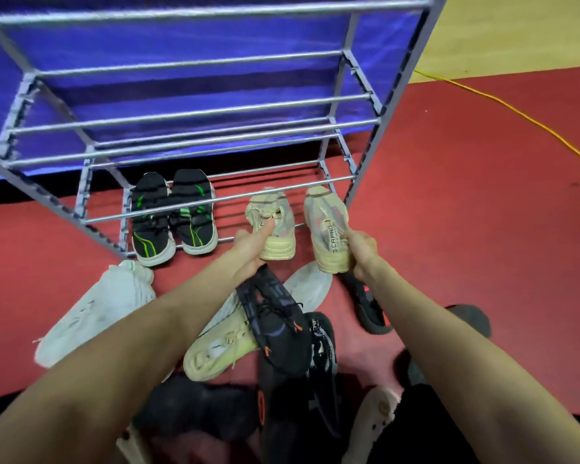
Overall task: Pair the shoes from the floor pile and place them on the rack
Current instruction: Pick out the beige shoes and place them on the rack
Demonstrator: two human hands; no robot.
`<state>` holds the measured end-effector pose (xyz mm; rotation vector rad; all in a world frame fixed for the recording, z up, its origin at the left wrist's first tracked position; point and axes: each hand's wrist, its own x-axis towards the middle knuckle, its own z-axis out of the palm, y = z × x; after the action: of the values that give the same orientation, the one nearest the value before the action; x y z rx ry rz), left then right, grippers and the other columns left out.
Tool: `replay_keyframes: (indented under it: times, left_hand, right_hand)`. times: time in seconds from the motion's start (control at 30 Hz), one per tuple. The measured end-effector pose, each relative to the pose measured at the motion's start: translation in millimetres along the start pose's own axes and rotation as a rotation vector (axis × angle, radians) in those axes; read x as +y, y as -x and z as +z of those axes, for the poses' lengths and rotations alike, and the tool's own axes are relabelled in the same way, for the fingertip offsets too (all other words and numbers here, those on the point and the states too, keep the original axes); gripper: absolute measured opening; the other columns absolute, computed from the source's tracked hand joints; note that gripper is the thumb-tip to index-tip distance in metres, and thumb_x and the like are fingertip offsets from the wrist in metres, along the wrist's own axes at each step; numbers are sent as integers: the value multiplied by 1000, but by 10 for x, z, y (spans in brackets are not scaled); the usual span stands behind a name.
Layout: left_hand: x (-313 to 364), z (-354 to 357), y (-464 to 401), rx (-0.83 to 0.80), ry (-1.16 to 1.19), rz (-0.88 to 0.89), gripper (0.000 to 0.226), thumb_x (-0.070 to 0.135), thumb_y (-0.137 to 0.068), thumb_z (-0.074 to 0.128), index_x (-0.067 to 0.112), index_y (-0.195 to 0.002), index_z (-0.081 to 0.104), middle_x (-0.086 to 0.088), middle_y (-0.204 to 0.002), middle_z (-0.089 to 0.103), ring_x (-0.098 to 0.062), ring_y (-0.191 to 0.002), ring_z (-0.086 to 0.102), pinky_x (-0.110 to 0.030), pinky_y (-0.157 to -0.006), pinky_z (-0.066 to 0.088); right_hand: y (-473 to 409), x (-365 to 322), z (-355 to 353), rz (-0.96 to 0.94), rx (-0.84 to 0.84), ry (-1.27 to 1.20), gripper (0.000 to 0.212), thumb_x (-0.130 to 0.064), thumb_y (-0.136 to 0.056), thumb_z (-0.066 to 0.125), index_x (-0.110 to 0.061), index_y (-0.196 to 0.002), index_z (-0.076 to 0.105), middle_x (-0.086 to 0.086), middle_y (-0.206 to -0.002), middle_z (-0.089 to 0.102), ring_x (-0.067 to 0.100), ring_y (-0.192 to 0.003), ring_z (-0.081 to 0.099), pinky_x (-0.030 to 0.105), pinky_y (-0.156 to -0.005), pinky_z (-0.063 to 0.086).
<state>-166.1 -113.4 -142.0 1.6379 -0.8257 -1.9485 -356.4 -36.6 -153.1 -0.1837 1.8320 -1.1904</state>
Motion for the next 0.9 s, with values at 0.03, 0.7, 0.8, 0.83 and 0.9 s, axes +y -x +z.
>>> replay_keyframes:
  times: [0.03,0.7,0.8,0.83,0.9]
  left_hand:
    - [-21,33,-109,5,29,5,67,36,-85,68,-2,-133,41,-16,-118,65,-21,-86,69,-32,-66,57]
    - [-25,249,-1183,-191,258,-100,17,13,-98,46,12,-93,62,-2,-72,74,-16,-71,69,-29,-62,54]
    - [1,248,-1299,-159,211,-76,16,11,-97,48,8,-102,63,-6,-93,70,-18,-77,68,-28,-61,57]
    - [1,253,-1342,-150,213,-77,16,10,-97,49,6,-104,62,-7,-95,69,-19,-80,68,-29,-62,57]
    - [-2,290,-1378,-146,232,-100,16,11,-97,48,4,-99,62,-8,-88,72,-20,-80,67,-31,-66,56]
  right_hand:
    - [-101,32,35,-4,-1,-20,14,-3,-82,54,-10,-70,58,11,-81,62,21,-71,57,27,-61,49]
    - [-1296,16,717,-128,-55,-83,17,-1,-90,50,-12,-81,61,16,-89,66,28,-81,61,44,-83,53]
    - [-1379,-59,772,-158,-39,-67,15,2,-89,49,-7,-97,59,8,-82,62,18,-69,57,26,-65,51]
    - [-1414,-85,787,-169,-34,-41,17,2,-89,48,-6,-101,58,5,-80,59,15,-66,53,21,-60,46]
    - [-1484,-112,803,-189,-43,1,15,1,-91,47,-8,-99,56,1,-76,56,11,-63,50,15,-52,43]
